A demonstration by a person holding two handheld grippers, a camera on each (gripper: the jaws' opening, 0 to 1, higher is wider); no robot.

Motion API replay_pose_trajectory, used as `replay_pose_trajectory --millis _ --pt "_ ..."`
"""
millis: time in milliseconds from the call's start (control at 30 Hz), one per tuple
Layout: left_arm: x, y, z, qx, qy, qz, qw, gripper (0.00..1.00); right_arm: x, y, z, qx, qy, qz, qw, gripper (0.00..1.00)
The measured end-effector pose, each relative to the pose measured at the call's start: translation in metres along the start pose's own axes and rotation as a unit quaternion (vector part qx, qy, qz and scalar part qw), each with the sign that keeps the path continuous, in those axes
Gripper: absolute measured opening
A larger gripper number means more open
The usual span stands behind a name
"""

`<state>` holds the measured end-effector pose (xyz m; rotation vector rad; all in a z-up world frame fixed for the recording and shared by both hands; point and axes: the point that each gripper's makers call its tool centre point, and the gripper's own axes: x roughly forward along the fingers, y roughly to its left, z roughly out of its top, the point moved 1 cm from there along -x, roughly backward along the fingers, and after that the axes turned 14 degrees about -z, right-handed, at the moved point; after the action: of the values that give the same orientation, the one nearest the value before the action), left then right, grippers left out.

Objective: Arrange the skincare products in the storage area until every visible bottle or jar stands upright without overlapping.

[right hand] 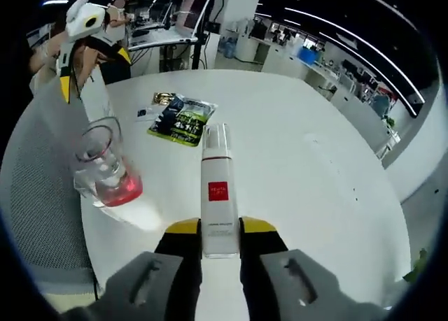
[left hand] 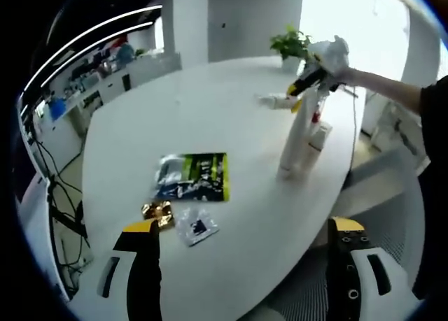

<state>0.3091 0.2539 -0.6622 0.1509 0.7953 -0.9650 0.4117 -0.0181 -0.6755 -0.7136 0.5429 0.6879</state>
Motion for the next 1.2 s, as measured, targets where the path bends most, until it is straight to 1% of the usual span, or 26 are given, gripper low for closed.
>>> replay_pose_trajectory --millis 100,167,200,267,300,333,367,433,500,533,567,633,667,733,767,867,900,967,1067,1133,1167,1200 --pt "-0.002 -0.003 0.002 0.003 -0.005 0.001 1.0000 0.97 -0.010 -0.001 0.001 0.009 -0.003 -0.018 0.9998 0.18" --pt "-0.003 -0.005 0.004 0.007 -0.009 0.003 0.9999 0.97 -0.016 0.001 0.000 0.013 -0.003 -0.022 0.9997 0.18" --pt "-0.004 -0.006 0.006 0.008 -0.013 0.004 0.9999 0.97 -0.019 0.000 -0.001 0.014 -0.004 -0.029 0.9995 0.18" --pt "-0.006 -0.008 0.010 0.002 -0.026 0.005 0.9997 0.97 -0.024 0.001 -0.004 0.025 0.005 -0.037 0.9990 0.18" --pt "-0.006 -0.009 0.011 0.002 -0.028 0.004 0.9996 0.97 -0.029 0.001 -0.007 0.044 0.005 -0.051 0.9977 0.18" --pt "-0.006 -0.010 0.012 0.002 -0.032 0.003 0.9995 0.97 -0.033 0.002 -0.008 0.055 0.003 -0.053 0.9971 0.18" --pt "-0.007 -0.010 0.013 0.002 -0.035 0.003 0.9994 0.97 -0.037 0.001 -0.010 0.068 0.003 -0.064 0.9957 0.18" --pt "-0.008 -0.012 0.015 0.006 -0.038 0.005 0.9993 0.97 -0.043 0.001 -0.012 0.078 0.003 -0.073 0.9942 0.18" --pt "-0.008 -0.015 0.017 0.012 -0.040 0.005 0.9991 0.97 -0.051 0.000 -0.011 0.097 -0.007 -0.086 0.9916 0.18" --pt "-0.008 -0.016 0.019 0.015 -0.043 0.004 0.9990 0.97 -0.056 0.000 -0.009 0.105 -0.017 -0.088 0.9904 0.18" --pt "-0.008 -0.018 0.022 0.020 -0.047 0.004 0.9987 0.96 -0.060 0.000 -0.009 0.115 -0.019 -0.095 0.9887 0.18" --pt "-0.008 -0.020 0.025 0.022 -0.052 0.003 0.9984 0.95 -0.068 0.000 -0.007 0.119 -0.022 -0.103 0.9873 0.18" --pt "-0.009 -0.020 0.026 0.023 -0.054 0.003 0.9983 0.95 -0.073 0.000 -0.005 0.129 -0.029 -0.110 0.9851 0.18" --pt "-0.010 -0.022 0.029 0.026 -0.059 0.005 0.9979 0.95 -0.080 0.002 0.002 0.144 -0.047 -0.112 0.9822 0.18" --pt "-0.010 -0.023 0.030 0.027 -0.059 0.004 0.9979 0.94 -0.084 0.003 0.004 0.149 -0.051 -0.115 0.9808 0.18" --pt "-0.012 -0.026 0.033 0.029 -0.069 0.003 0.9972 0.94 -0.095 0.005 0.011 0.150 -0.065 -0.122 0.9790 0.18" --pt "-0.012 -0.026 0.033 0.028 -0.070 0.003 0.9972 0.93 -0.099 0.006 0.014 0.157 -0.066 -0.118 0.9783 0.18" --pt "-0.012 -0.028 0.034 0.027 -0.072 0.002 0.9970 0.90 -0.104 0.006 0.019 0.160 -0.073 -0.124 0.9766 0.18" --pt "-0.013 -0.034 0.041 0.039 -0.087 -0.002 0.9955 0.89 -0.111 0.008 0.028 0.166 -0.090 -0.122 0.9745 0.18" --pt "-0.012 -0.037 0.043 0.039 -0.090 -0.009 0.9952 0.86 -0.113 0.012 0.033 0.166 -0.098 -0.118 0.9740 0.18" --pt "-0.012 -0.038 0.043 0.039 -0.089 -0.013 0.9952 0.81 -0.114 0.014 0.035 0.165 -0.102 -0.116 0.9740 0.18" --pt "-0.012 -0.039 0.042 0.042 -0.088 -0.016 0.9951 0.75 -0.115 0.017 0.040 0.163 -0.108 -0.110 0.9744 0.18"
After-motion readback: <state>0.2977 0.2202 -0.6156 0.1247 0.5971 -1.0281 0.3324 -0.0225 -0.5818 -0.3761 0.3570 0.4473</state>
